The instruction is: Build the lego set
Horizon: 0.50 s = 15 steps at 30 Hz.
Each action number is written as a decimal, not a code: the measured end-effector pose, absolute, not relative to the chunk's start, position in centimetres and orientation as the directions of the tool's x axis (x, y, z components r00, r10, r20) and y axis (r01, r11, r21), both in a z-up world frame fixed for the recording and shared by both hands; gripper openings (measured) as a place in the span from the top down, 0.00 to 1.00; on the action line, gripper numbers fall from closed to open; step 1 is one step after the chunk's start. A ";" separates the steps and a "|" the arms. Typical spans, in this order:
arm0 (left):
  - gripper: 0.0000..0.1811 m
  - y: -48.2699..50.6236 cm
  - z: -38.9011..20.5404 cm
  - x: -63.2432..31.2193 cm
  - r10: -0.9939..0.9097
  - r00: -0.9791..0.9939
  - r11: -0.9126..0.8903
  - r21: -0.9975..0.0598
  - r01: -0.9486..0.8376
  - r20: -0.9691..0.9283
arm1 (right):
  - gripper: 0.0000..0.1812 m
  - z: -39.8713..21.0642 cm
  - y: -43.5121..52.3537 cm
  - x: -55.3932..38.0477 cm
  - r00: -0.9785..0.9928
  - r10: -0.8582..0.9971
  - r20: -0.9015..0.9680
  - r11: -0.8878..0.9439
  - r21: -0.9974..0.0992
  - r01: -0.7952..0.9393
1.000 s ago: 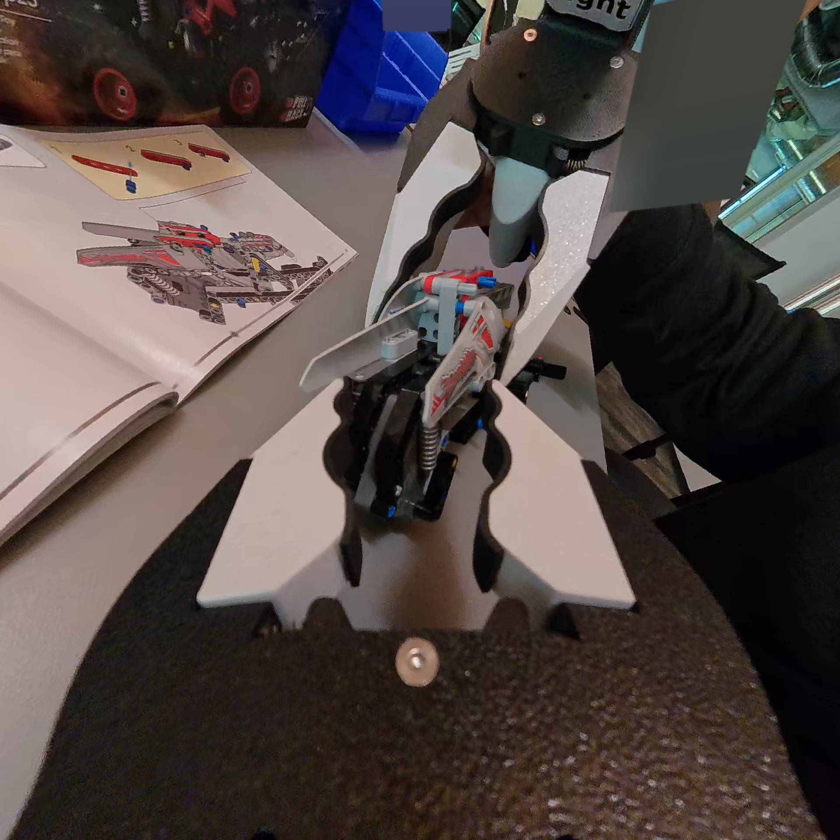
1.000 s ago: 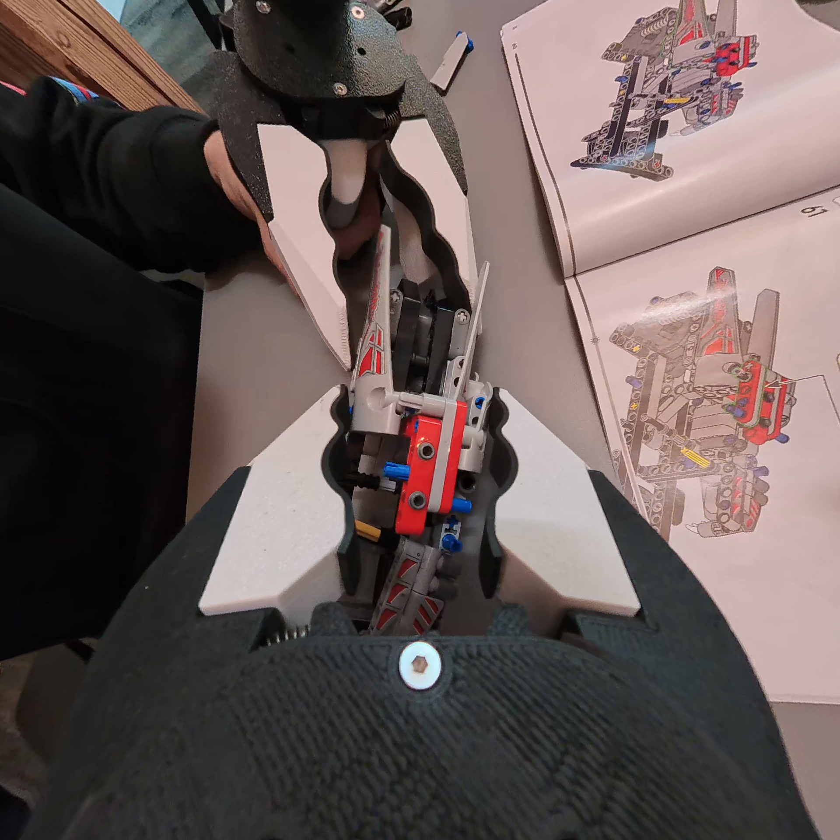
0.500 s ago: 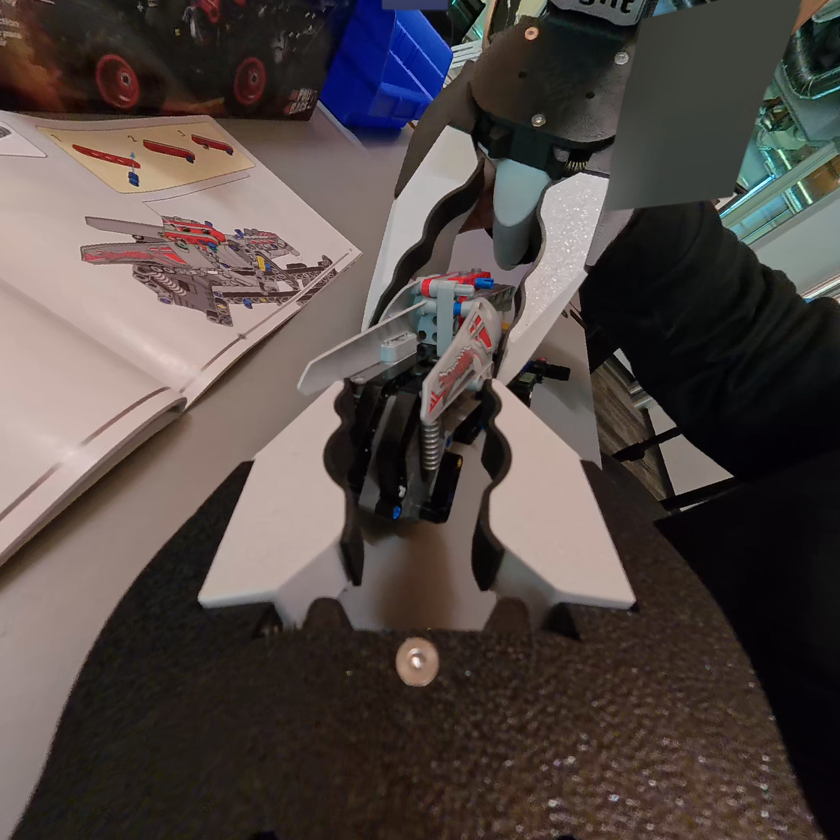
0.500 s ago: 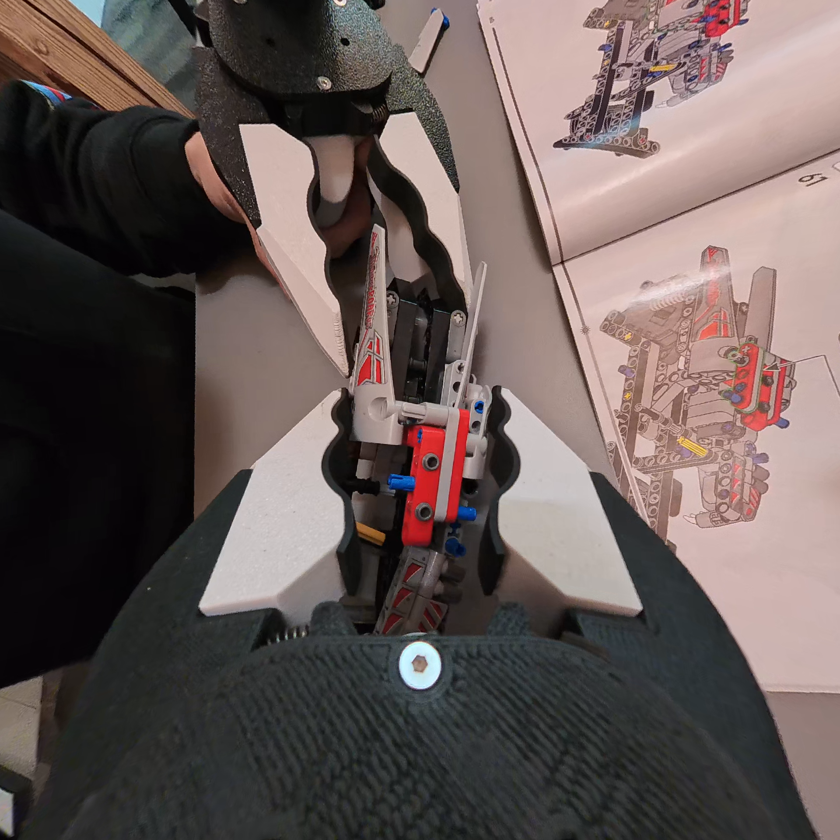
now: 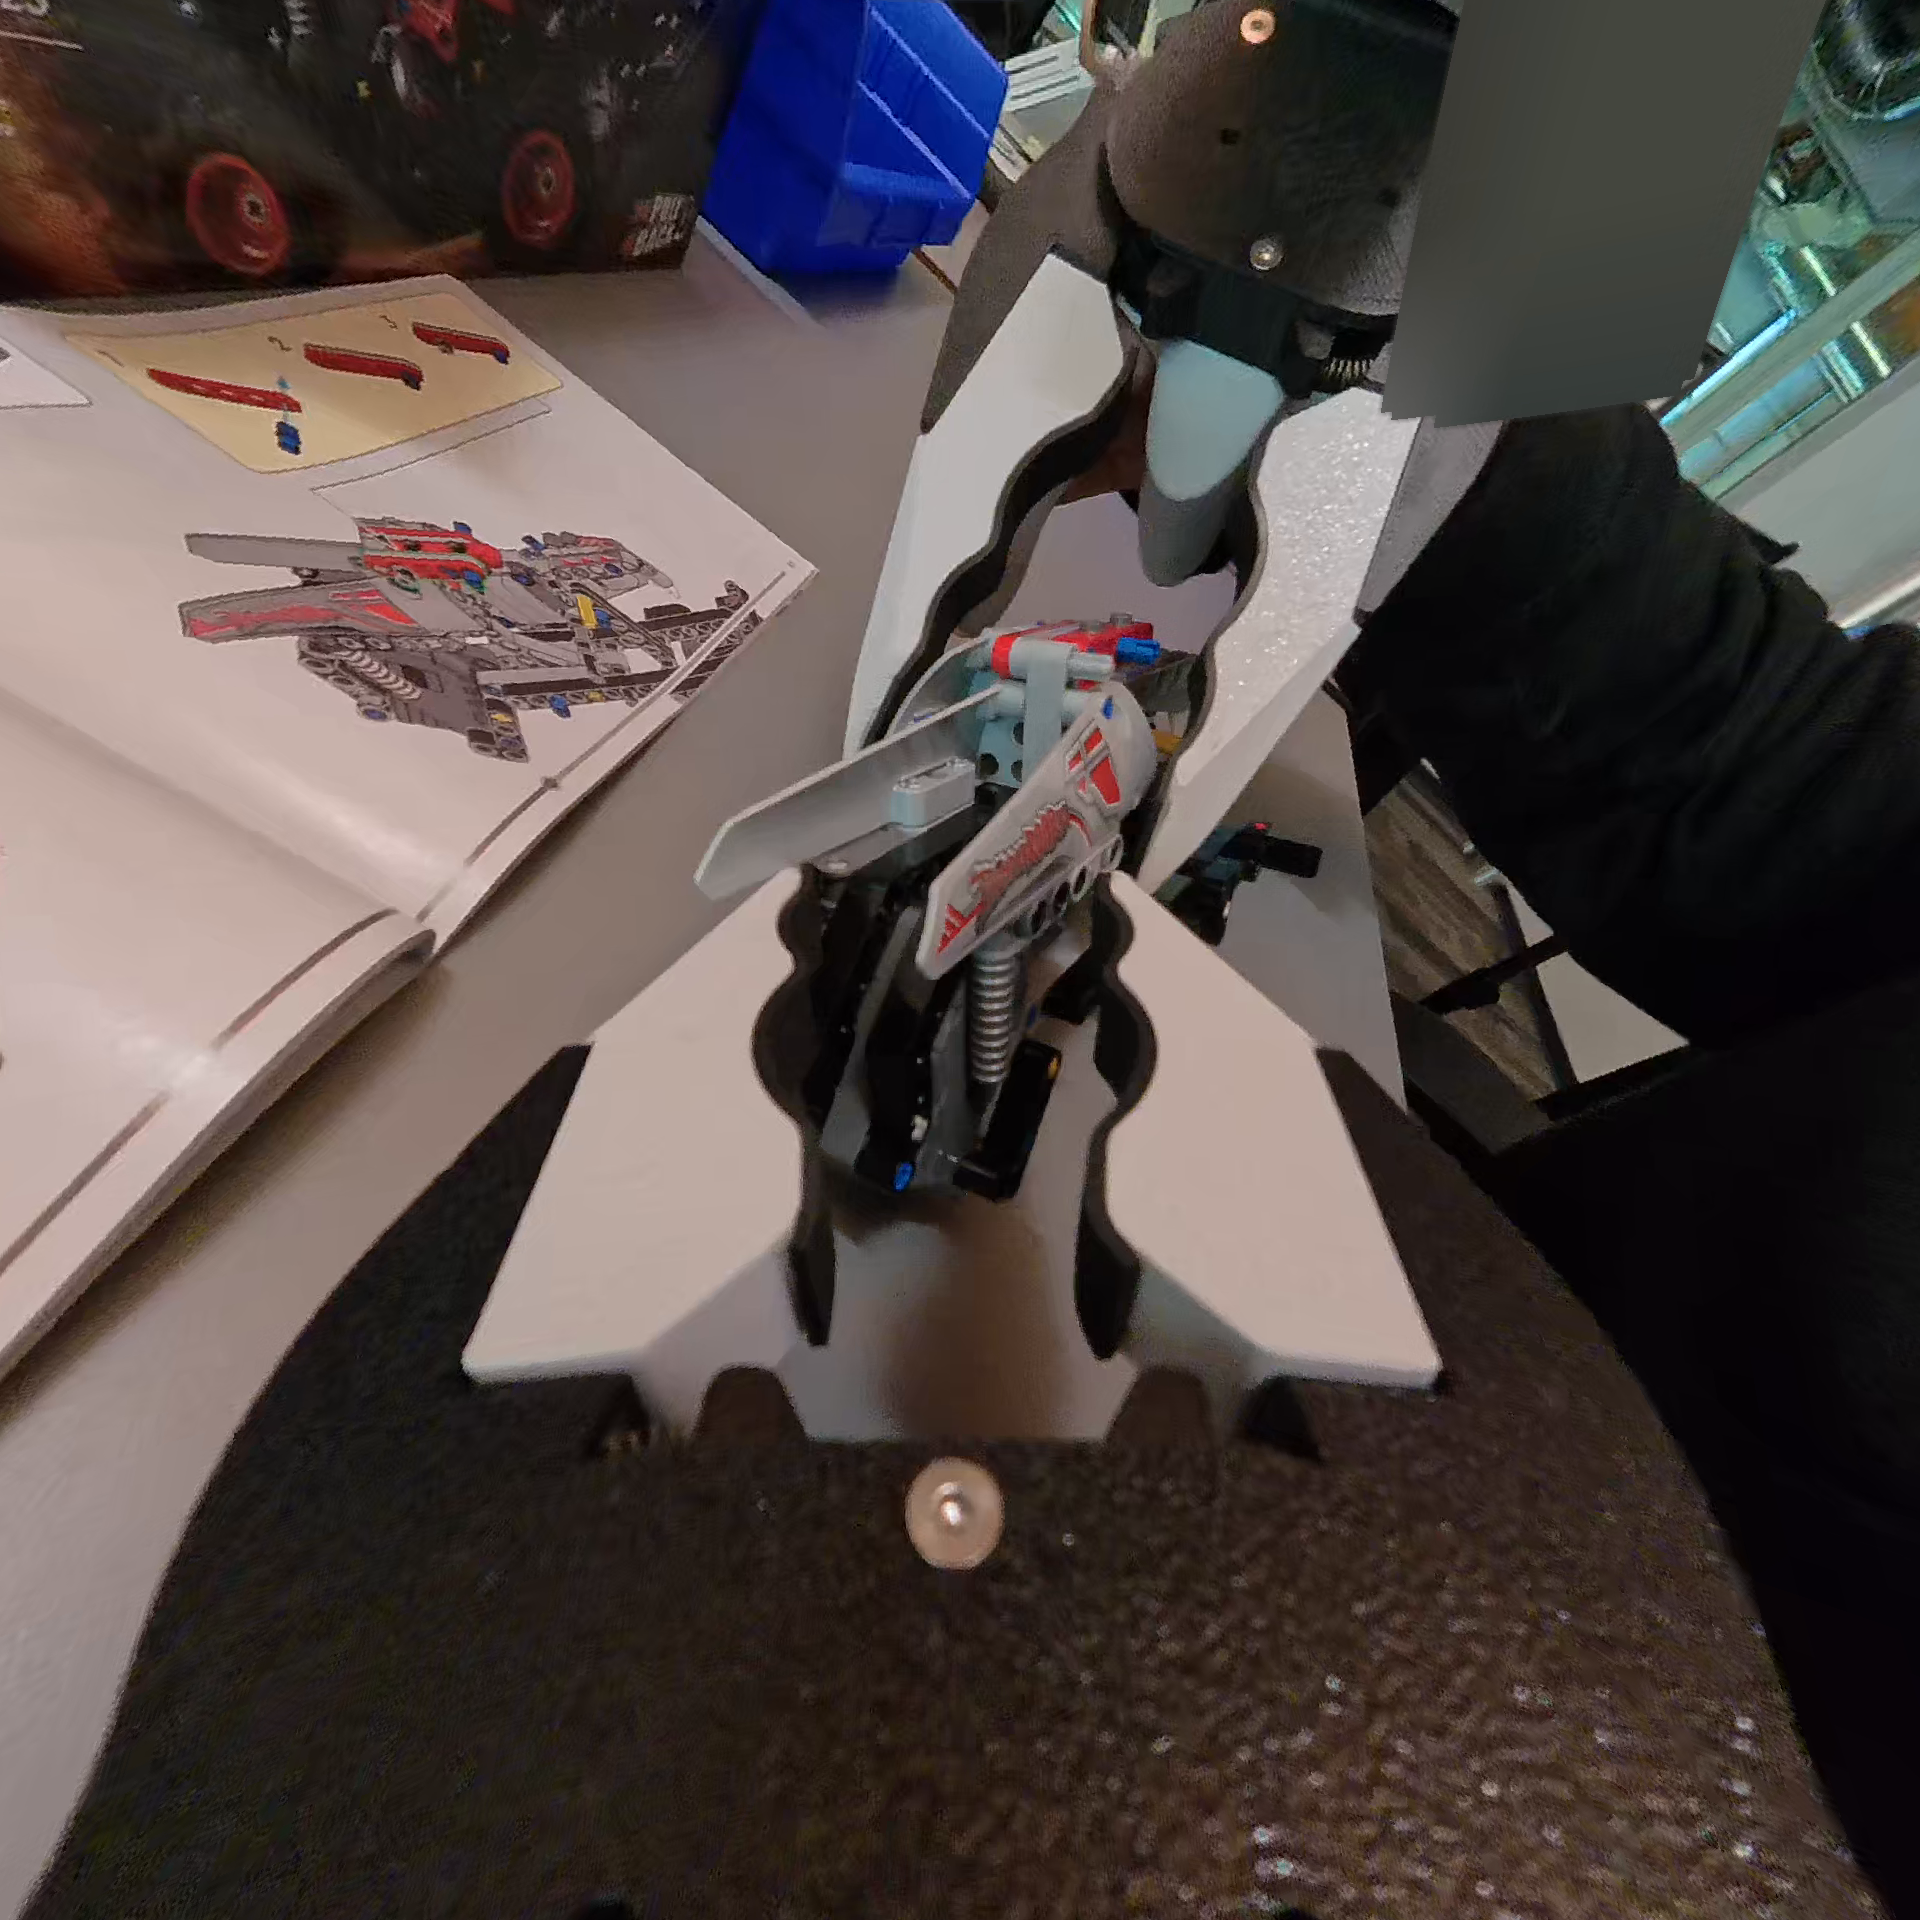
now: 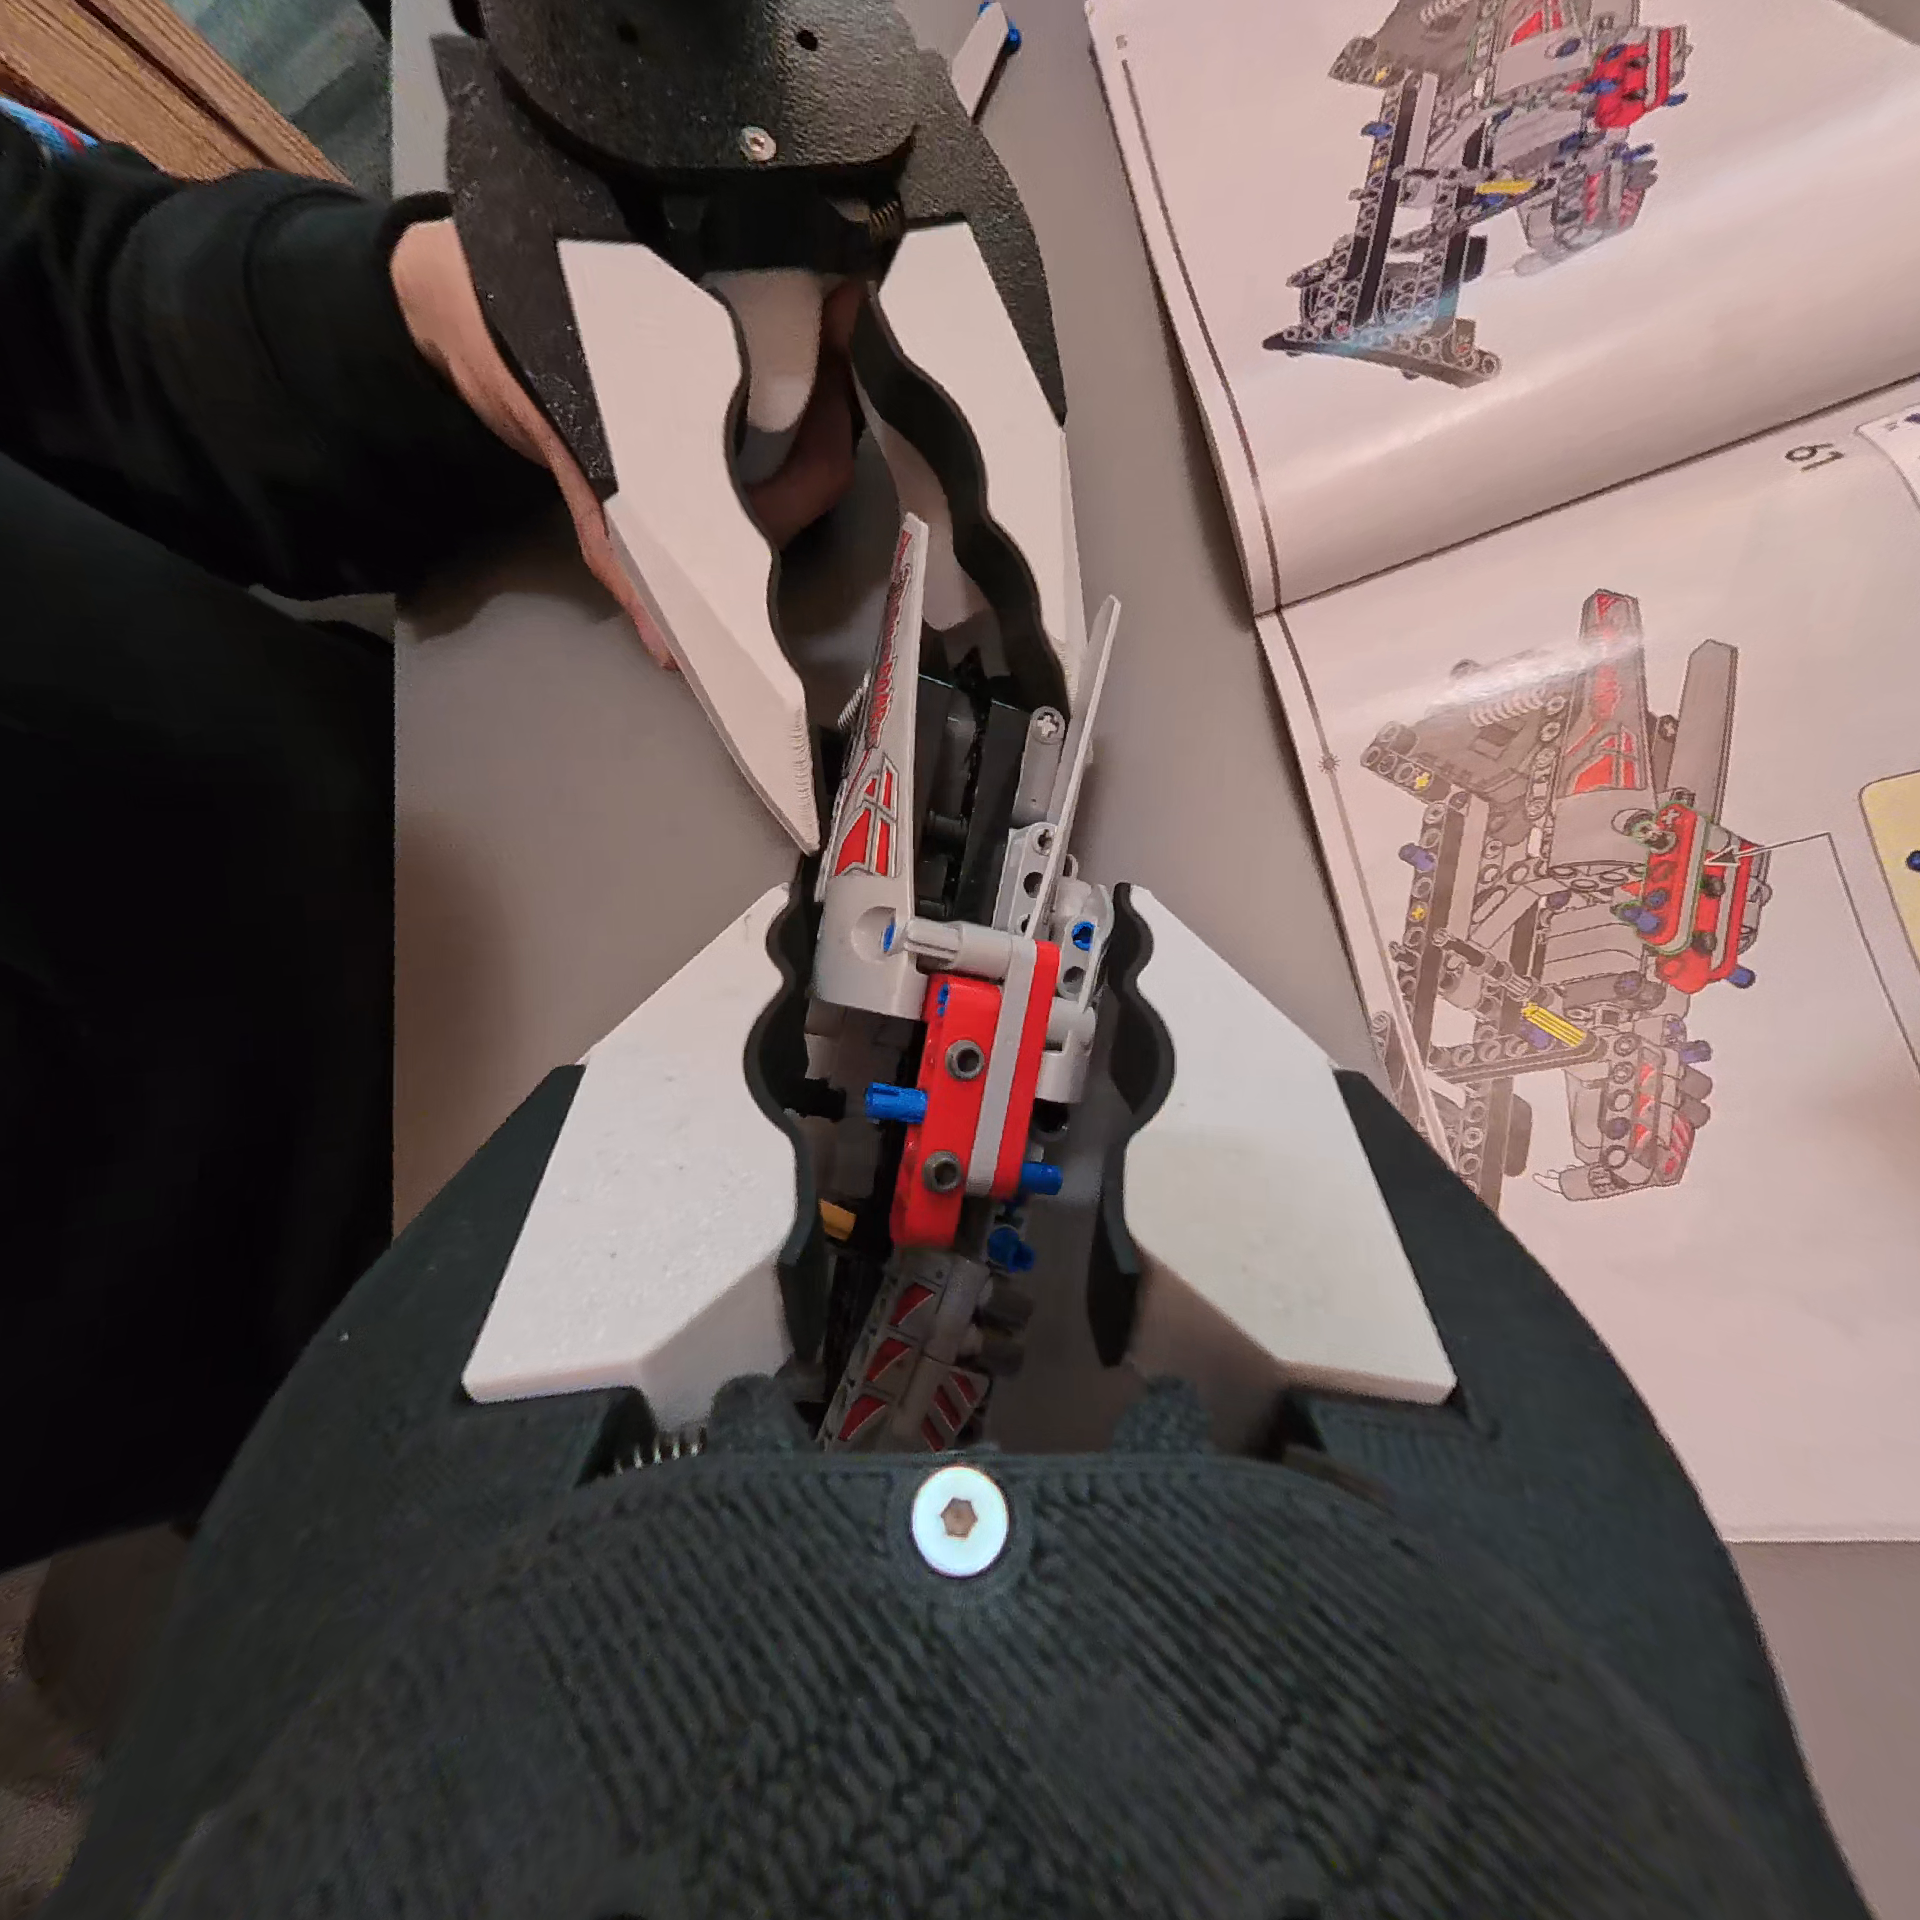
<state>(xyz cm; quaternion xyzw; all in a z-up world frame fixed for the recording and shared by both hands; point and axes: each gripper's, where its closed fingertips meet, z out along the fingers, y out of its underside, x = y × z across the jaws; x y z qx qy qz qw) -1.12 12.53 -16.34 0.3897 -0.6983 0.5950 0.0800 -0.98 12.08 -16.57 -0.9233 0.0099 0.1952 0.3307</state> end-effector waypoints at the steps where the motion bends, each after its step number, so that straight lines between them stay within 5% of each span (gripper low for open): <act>1: 0.73 12.5 -16.2 -1.4 -0.443 -0.697 -0.001 -0.778 -0.628 0.564 | 0.68 -16.4 12.1 -1.2 0.928 0.130 -0.350 -0.771 -0.624 -0.127; 15: 0.70 12.0 -15.8 -4.4 -0.378 -0.833 0.148 -0.861 -0.486 0.405 | 0.67 -16.3 11.2 -4.4 0.928 0.253 -0.273 -0.728 -0.686 -0.003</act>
